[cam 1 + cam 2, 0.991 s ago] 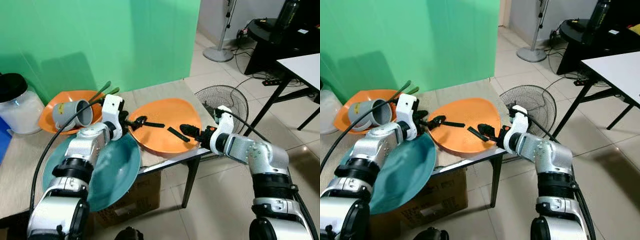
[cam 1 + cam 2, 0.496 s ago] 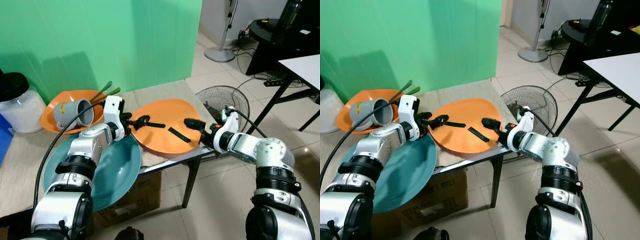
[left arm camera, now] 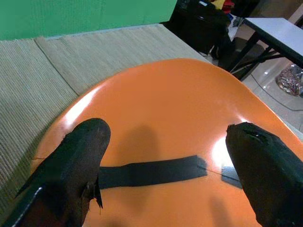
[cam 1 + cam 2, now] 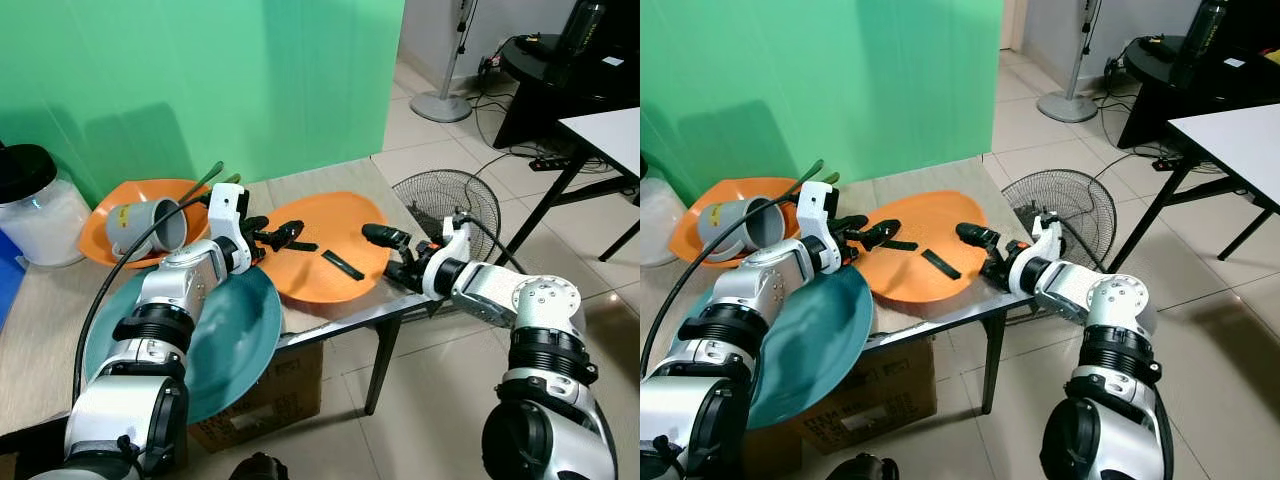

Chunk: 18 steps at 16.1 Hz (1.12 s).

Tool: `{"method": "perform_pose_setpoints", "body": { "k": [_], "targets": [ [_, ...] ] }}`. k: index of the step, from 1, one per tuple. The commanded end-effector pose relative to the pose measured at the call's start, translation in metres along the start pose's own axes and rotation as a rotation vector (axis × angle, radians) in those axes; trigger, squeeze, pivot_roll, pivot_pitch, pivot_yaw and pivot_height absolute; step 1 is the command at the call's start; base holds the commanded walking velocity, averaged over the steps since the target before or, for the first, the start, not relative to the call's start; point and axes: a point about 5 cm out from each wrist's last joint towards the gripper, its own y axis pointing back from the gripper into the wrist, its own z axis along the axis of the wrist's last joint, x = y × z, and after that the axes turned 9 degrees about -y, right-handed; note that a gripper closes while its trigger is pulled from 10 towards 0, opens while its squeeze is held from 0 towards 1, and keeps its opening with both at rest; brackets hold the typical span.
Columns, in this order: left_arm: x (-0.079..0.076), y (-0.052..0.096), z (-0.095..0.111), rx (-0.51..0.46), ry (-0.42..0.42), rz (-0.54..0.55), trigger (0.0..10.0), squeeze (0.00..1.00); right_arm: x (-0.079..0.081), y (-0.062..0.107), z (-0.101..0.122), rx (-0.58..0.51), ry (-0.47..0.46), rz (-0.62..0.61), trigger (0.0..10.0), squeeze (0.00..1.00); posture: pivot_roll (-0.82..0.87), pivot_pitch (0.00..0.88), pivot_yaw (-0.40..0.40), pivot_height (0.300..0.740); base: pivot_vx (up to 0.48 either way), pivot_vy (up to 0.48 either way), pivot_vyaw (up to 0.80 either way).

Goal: Setting the table

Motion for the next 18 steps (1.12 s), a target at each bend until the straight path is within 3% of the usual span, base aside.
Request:
{"method": "perform_pose_setpoints", "body": {
  "k": [1,2,3,4,5,6,8,10,18],
  "targets": [
    [0.001,-0.001,0.008,-0.026,0.004,-0.004,10.0,0.0,0.012,0.0,0.002,0.003,-0.002,0.054,10.0,0.0,0.04,0.0,0.021,0.74,0.0,0.0,0.0],
    [0.002,-0.001,0.009,-0.033,0.011,-0.007,10.0,0.0,0.013,0.001,0.002,0.005,-0.012,0.067,10.0,0.0,0.04,0.0,0.022,0.74,0.0,0.0,0.0],
    [0.002,-0.001,0.01,-0.042,0.018,-0.011,10.0,0.0,0.013,0.001,0.002,0.006,-0.013,0.069,9.1,0.0,0.04,0.0,0.023,0.74,0.0,0.0,0.0],
    [0.001,-0.001,0.011,-0.047,0.022,-0.013,10.0,0.0,0.014,0.001,0.002,0.005,-0.013,0.076,7.7,0.0,0.04,0.0,0.023,0.74,0.0,0.0,0.0],
    [0.001,-0.002,0.013,-0.063,0.033,-0.02,10.0,0.0,0.017,0.002,0.002,0.001,-0.015,0.101,4.7,0.0,0.04,0.0,0.024,0.74,0.0,0.0,0.0],
    [0.001,-0.002,0.015,-0.073,0.039,-0.023,10.0,0.0,0.02,0.004,0.002,0.0,-0.012,0.121,4.5,0.0,0.04,0.0,0.024,0.74,0.0,0.0,0.0],
    [0.0,-0.003,0.017,-0.083,0.046,-0.03,10.0,0.0,0.019,0.003,-0.001,0.017,0.008,0.105,3.1,0.0,0.04,0.0,0.022,0.74,0.0,0.0,0.0],
    [-0.002,-0.004,0.016,-0.083,0.049,-0.034,10.0,0.0,0.011,-0.003,-0.007,0.025,0.037,0.018,0.0,0.0,0.04,0.0,0.021,0.74,0.0,0.0,0.0],
    [-0.006,-0.006,0.014,-0.074,0.049,-0.062,10.0,0.0,0.001,-0.01,-0.008,-0.025,0.062,-0.089,0.0,0.0,0.03,0.0,0.024,0.74,0.0,0.0,0.0]
  ]
}}
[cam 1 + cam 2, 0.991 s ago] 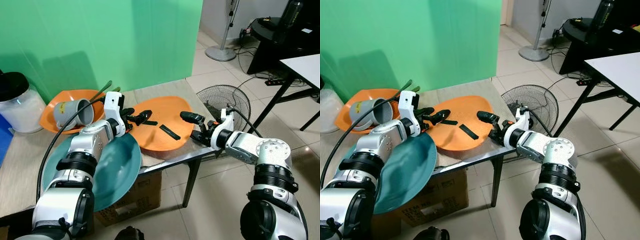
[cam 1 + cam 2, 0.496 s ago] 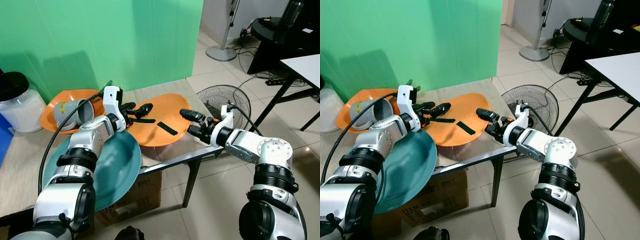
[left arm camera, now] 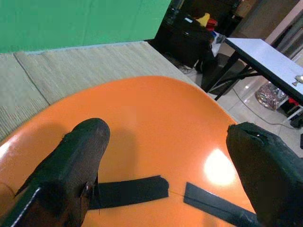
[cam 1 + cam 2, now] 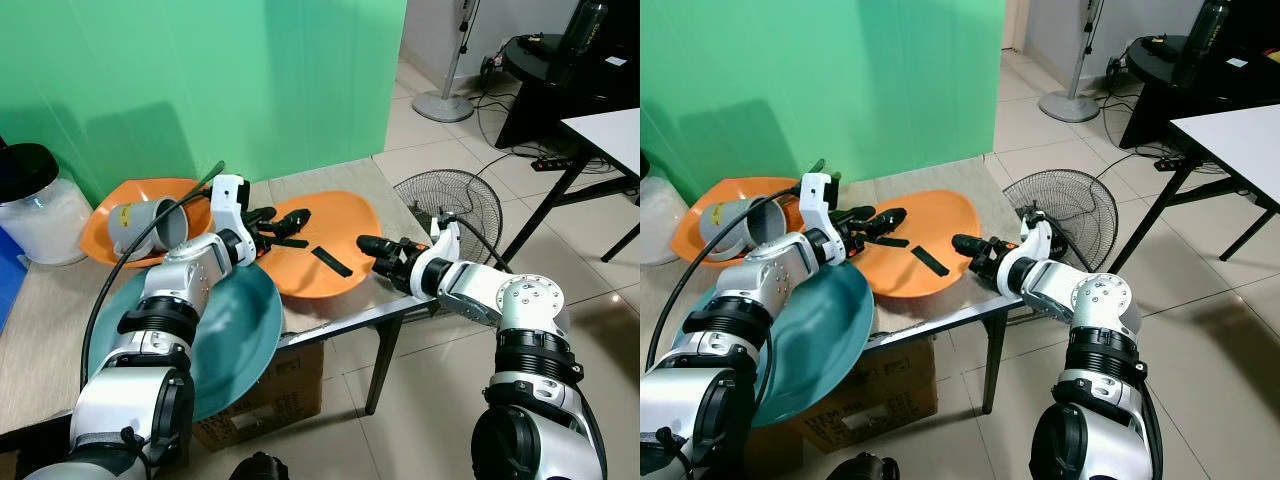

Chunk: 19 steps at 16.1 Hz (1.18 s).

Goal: Setting the table

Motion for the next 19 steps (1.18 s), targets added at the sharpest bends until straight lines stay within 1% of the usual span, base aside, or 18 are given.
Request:
{"method": "perform_pose_setpoints", "body": {
  "k": [1,2,5,7,9,11,12,15,17,19],
  "targets": [
    [-0.002,-0.001,0.003,-0.003,-0.014,-0.021,10.0,0.0,-0.002,-0.001,-0.001,0.001,-0.004,-0.013,0.0,0.0,0.03,0.0,0.023,0.74,0.0,0.0,0.0],
    [-0.003,-0.001,0.002,0.007,-0.029,-0.041,10.0,0.0,-0.003,-0.001,-0.001,0.001,-0.002,-0.014,0.0,0.0,0.03,0.0,0.023,0.74,0.0,0.0,0.0],
    [-0.009,0.005,0.0,0.038,-0.162,-0.134,10.0,0.0,-0.002,-0.001,0.0,0.0,0.005,-0.016,0.0,0.0,0.04,0.0,0.02,0.74,0.0,0.0,0.0],
    [-0.008,0.011,0.003,0.04,-0.254,-0.155,10.0,0.0,-0.003,-0.001,0.0,-0.003,0.005,-0.015,0.0,0.0,0.04,0.0,0.019,0.74,0.0,0.0,0.0],
    [-0.007,0.019,0.006,0.037,-0.319,-0.165,10.0,0.0,-0.004,-0.001,0.001,-0.006,0.003,-0.015,0.0,0.0,0.04,0.0,0.017,0.74,0.0,0.0,0.0],
    [-0.008,0.023,0.009,0.035,-0.348,-0.173,10.0,0.0,-0.004,-0.001,0.001,-0.005,0.005,-0.015,0.0,0.0,0.04,0.0,0.016,0.74,0.0,0.0,0.0],
    [-0.014,0.028,0.014,0.012,-0.378,-0.202,10.0,0.0,-0.004,-0.001,0.001,-0.006,0.009,-0.016,0.0,0.0,0.04,0.0,0.016,0.74,0.0,0.0,0.0],
    [-0.024,0.035,0.019,-0.004,-0.421,-0.244,10.0,0.0,-0.004,-0.001,0.002,-0.01,0.016,-0.017,0.0,0.0,0.05,0.0,0.015,0.74,0.0,0.0,0.0],
    [-0.028,0.041,0.021,-0.011,-0.44,-0.241,10.0,0.0,-0.004,0.0,0.004,-0.039,0.04,-0.02,0.0,0.0,0.05,0.0,0.014,0.74,0.0,0.0,0.0],
    [-0.028,0.046,0.022,-0.022,-0.436,-0.215,10.0,0.0,-0.002,-0.001,0.008,-0.094,0.062,-0.001,0.0,0.0,0.05,0.0,0.014,0.74,0.0,0.0,0.0]
  ]
}}
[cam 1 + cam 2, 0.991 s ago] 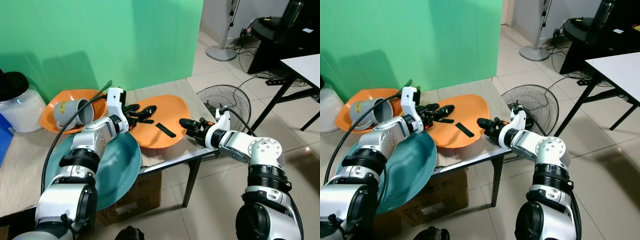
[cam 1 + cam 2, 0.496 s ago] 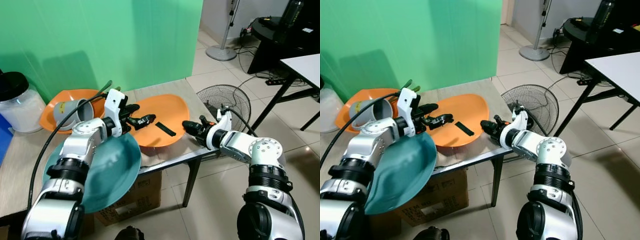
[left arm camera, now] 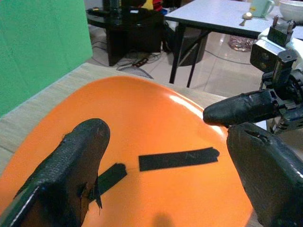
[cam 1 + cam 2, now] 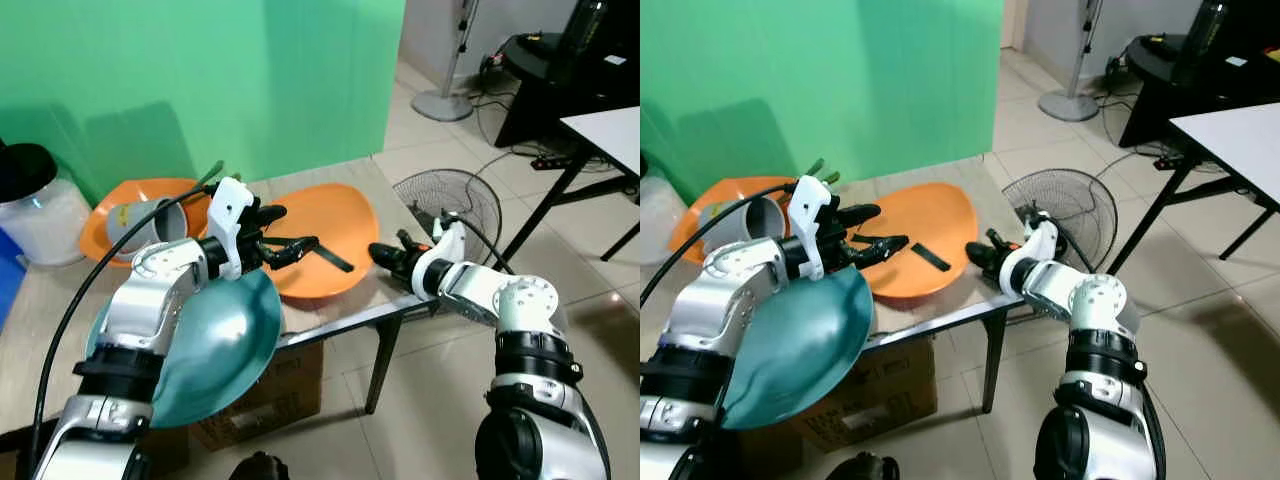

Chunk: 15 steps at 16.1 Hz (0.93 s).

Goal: Setting the table

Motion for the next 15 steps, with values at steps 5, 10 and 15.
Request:
{"method": "perform_pose_setpoints", "body": {
  "k": [5,10,15],
  "targets": [
    [0.006,0.015,0.013,-0.042,-0.002,0.116,10.0,0.0,0.014,0.009,0.02,-0.147,0.04,0.088,0.0,0.0,0.06,0.0,0.008,0.74,0.0,0.0,0.0],
    [0.011,0.02,0.019,-0.082,0.024,0.191,10.0,0.0,0.024,0.027,0.037,-0.221,0.039,0.194,0.0,0.0,0.05,0.0,0.008,0.74,0.0,0.0,0.0],
    [0.023,0.028,0.005,-0.022,0.095,0.278,10.0,0.0,0.025,0.037,0.035,-0.241,0.039,0.235,0.0,0.0,0.05,0.0,0.042,0.74,0.0,0.0,0.0]
  ]
}}
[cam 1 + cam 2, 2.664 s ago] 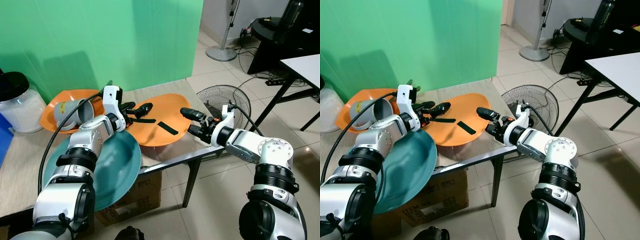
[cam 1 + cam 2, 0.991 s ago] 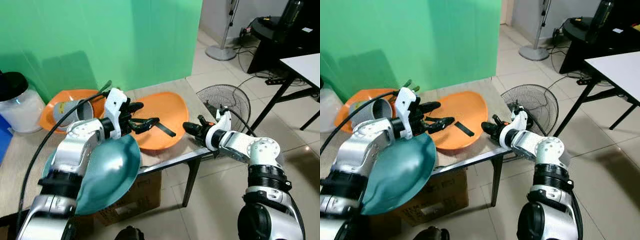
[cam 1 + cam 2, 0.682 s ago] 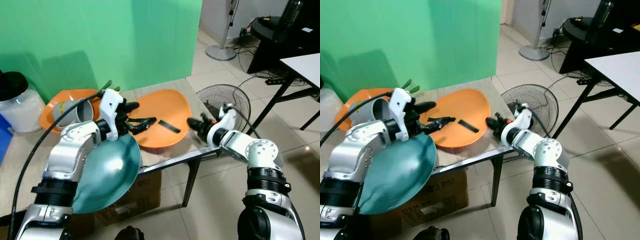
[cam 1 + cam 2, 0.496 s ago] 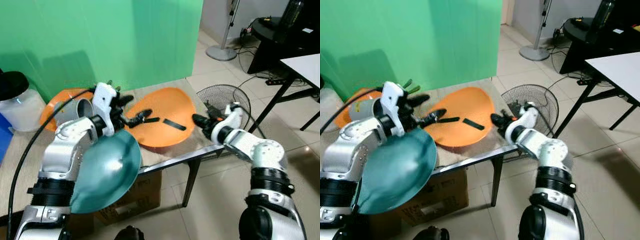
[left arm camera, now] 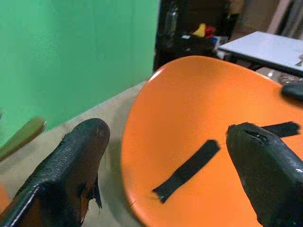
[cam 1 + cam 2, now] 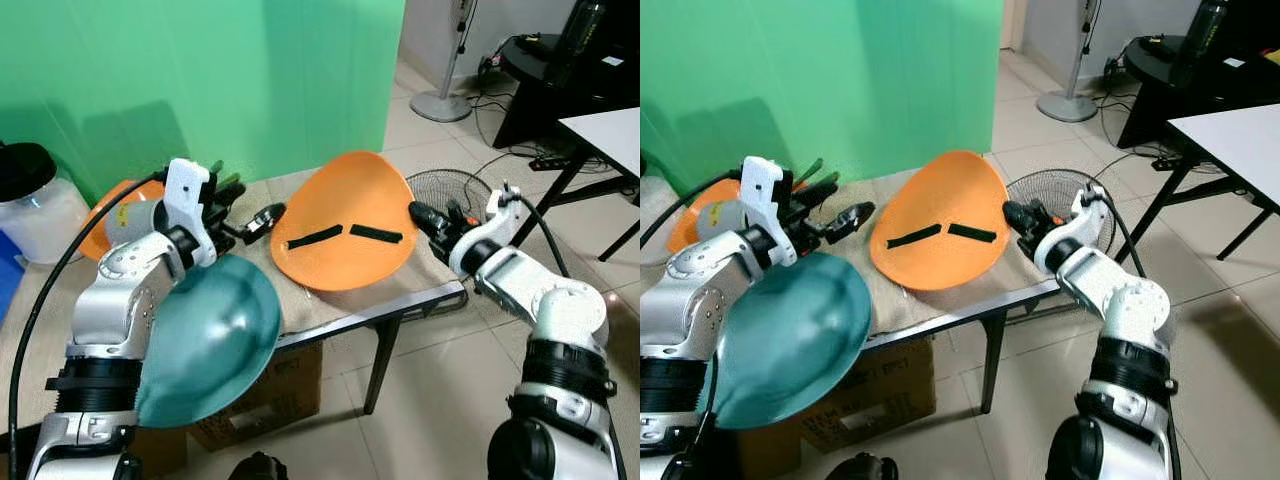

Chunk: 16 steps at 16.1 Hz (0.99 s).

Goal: Setting the table

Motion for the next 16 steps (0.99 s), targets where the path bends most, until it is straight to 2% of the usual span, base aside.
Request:
{"method": "perform_pose_setpoints", "body": {
  "k": [1,3,4,5,6,10,11,14,16],
  "targets": [
    [0.003,0.002,-0.007,0.044,0.008,0.019,10.0,0.0,0.008,0.0,0.0,-0.005,0.01,0.043,0.0,0.0,0.05,0.0,0.047,0.74,0.0,0.0,0.0],
    [0.003,0.001,-0.021,0.1,0.034,0.026,10.0,0.0,0.002,0.0,-0.005,0.004,0.01,0.006,0.0,0.0,0.06,0.0,0.05,0.74,0.0,0.0,0.0],
    [0.007,0.0,-0.035,0.148,0.054,0.043,10.0,0.0,0.0,0.0,-0.005,0.003,0.003,0.003,0.0,0.0,0.07,0.0,0.046,0.74,0.0,0.0,0.0],
    [0.011,-0.002,-0.05,0.194,0.095,0.057,10.0,0.76,-0.002,0.001,-0.005,-0.001,-0.004,0.003,0.0,0.0,0.07,0.0,0.045,0.74,0.0,0.0,0.0],
    [0.014,-0.005,-0.058,0.214,0.123,0.065,10.0,1.0,-0.004,0.002,-0.004,-0.001,-0.007,0.002,0.0,0.0,0.07,0.0,0.041,0.74,0.0,0.0,0.0],
    [0.017,-0.03,-0.058,0.216,0.149,0.085,10.0,1.0,-0.002,0.004,-0.002,0.007,-0.01,0.048,0.0,0.0,0.06,0.0,0.036,0.74,0.0,0.0,0.0],
    [0.012,-0.04,-0.054,0.181,0.186,0.035,10.0,0.0,-0.001,0.006,-0.001,0.002,-0.013,0.07,0.0,0.0,0.05,0.0,0.037,0.74,0.0,0.0,0.0],
    [0.004,-0.05,-0.053,0.184,0.22,-0.027,10.0,0.0,0.003,0.009,0.001,-0.005,-0.008,0.103,0.0,0.0,0.04,0.0,0.042,0.74,0.0,0.0,0.0],
    [0.0,-0.053,-0.06,0.253,0.221,-0.069,10.0,0.0,0.01,0.011,0.003,-0.018,-0.005,0.147,0.0,0.0,0.04,0.0,0.046,0.74,0.0,0.0,0.0]
  ]
}}
